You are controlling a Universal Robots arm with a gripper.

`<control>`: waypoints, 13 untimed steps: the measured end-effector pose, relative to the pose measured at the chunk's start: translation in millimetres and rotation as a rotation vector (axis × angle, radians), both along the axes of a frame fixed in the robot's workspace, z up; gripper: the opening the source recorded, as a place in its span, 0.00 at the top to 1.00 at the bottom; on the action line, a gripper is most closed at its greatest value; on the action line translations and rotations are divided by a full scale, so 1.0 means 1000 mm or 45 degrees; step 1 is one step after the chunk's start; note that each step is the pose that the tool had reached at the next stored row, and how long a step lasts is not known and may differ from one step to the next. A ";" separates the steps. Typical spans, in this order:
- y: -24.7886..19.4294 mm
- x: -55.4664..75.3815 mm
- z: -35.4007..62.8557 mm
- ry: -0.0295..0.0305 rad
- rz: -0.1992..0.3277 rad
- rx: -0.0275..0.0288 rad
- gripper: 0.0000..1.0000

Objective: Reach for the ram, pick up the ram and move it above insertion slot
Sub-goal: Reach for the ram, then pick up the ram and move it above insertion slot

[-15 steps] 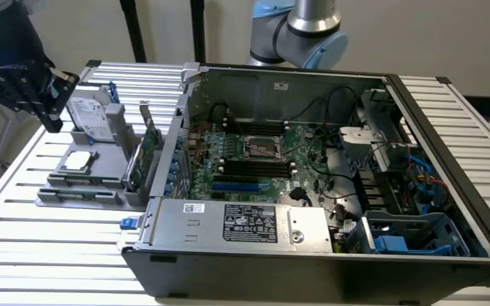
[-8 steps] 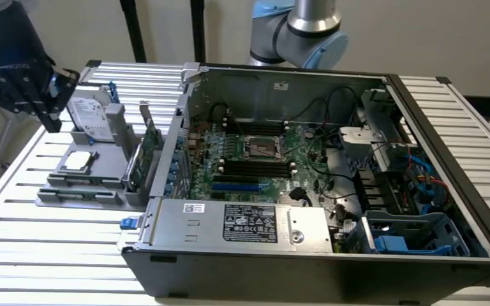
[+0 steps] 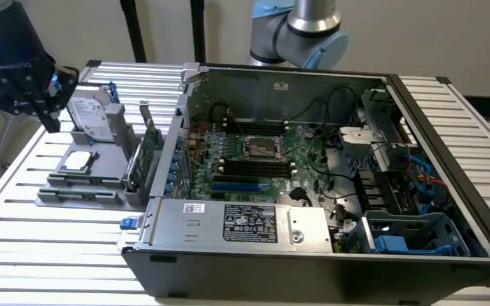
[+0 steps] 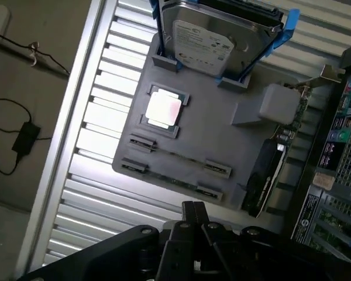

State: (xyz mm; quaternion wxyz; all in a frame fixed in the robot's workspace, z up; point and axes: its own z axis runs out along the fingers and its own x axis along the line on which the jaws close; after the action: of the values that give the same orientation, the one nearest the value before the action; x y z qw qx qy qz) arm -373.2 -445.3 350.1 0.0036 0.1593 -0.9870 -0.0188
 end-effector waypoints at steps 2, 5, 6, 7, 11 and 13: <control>0.0000 0.000 0.0000 0.0001 0.048 0.0000 0.89; 0.0000 0.000 0.0000 -0.0001 0.116 0.0000 0.89; 0.0000 0.000 0.0000 0.0001 0.139 -0.0001 0.89; 0.0000 0.000 0.0000 -0.0001 0.163 0.0001 0.89; 0.0000 0.000 0.0000 0.0000 0.255 0.0000 0.89; 0.0000 0.000 0.0000 0.0001 0.301 0.0000 0.89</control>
State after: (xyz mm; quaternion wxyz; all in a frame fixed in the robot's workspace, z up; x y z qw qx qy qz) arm -373.2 -445.3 350.2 0.0058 0.2747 -0.9613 -0.0182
